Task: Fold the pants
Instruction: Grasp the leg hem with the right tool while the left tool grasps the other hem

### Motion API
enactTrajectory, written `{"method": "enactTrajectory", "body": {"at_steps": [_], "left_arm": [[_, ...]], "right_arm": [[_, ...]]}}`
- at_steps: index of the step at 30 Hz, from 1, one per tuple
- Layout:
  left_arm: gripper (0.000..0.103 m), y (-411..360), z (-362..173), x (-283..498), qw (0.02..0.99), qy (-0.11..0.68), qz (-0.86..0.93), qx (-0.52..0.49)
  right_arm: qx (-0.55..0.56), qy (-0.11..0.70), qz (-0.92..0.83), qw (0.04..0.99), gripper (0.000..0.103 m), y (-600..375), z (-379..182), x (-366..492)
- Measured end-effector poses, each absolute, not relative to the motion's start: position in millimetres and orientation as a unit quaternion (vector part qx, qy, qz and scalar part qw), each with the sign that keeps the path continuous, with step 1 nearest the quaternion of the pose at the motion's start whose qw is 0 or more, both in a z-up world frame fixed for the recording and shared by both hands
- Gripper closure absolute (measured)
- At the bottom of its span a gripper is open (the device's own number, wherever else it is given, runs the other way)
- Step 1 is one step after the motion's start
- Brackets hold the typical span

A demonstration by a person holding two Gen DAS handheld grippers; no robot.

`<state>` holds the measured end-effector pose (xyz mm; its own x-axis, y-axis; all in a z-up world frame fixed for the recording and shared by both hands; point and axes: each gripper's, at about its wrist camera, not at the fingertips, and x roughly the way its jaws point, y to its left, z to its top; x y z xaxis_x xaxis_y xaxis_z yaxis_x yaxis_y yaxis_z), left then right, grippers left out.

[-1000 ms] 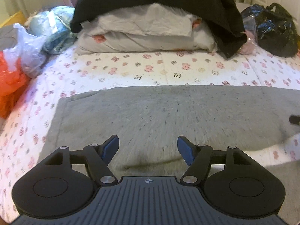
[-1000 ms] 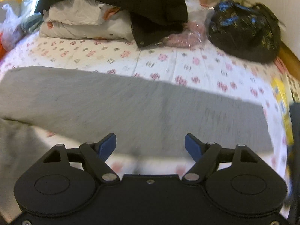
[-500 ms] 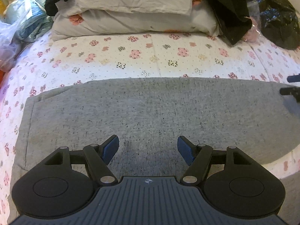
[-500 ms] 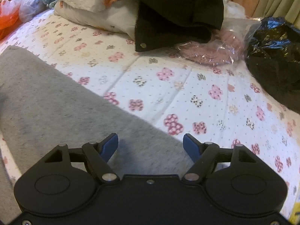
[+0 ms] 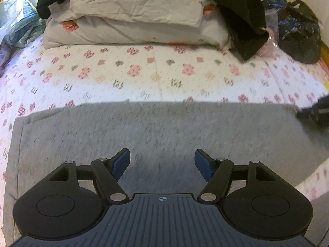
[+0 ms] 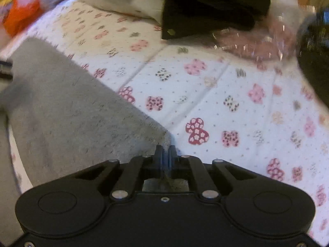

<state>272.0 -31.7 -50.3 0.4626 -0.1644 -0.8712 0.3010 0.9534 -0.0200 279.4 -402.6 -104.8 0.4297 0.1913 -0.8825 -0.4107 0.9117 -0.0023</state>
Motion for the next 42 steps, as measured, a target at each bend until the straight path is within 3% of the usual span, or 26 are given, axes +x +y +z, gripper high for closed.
{"method": "enactTrajectory", "body": {"at_steps": [8, 25, 26, 27, 31, 42], "left_arm": [[0.035, -38, -34, 313, 0.852, 0.507, -0.130, 0.011], [0.036, -36, -79, 367, 0.824, 0.559, -0.079, -0.053], [0.058, -38, -83, 371, 0.820, 0.565, -0.076, -0.048], [0.096, -40, -89, 374, 0.815, 0.574, -0.069, -0.045], [0.097, -36, -86, 357, 0.824, 0.561, -0.067, -0.043], [0.097, -18, 16, 242, 0.872, 0.478, -0.102, -0.018]], "right_arm": [[-0.181, 0.425, 0.224, 0.858, 0.092, -384, -79, 207], [-0.215, 0.425, 0.249, 0.843, 0.092, -372, -95, 167], [-0.215, 0.426, 0.248, 0.843, 0.092, -372, -96, 167], [-0.215, 0.427, 0.246, 0.843, 0.092, -371, -96, 168], [-0.209, 0.434, 0.230, 0.845, 0.091, -368, -99, 168], [-0.144, 0.418, 0.108, 0.890, 0.091, -358, -38, 138]]}}
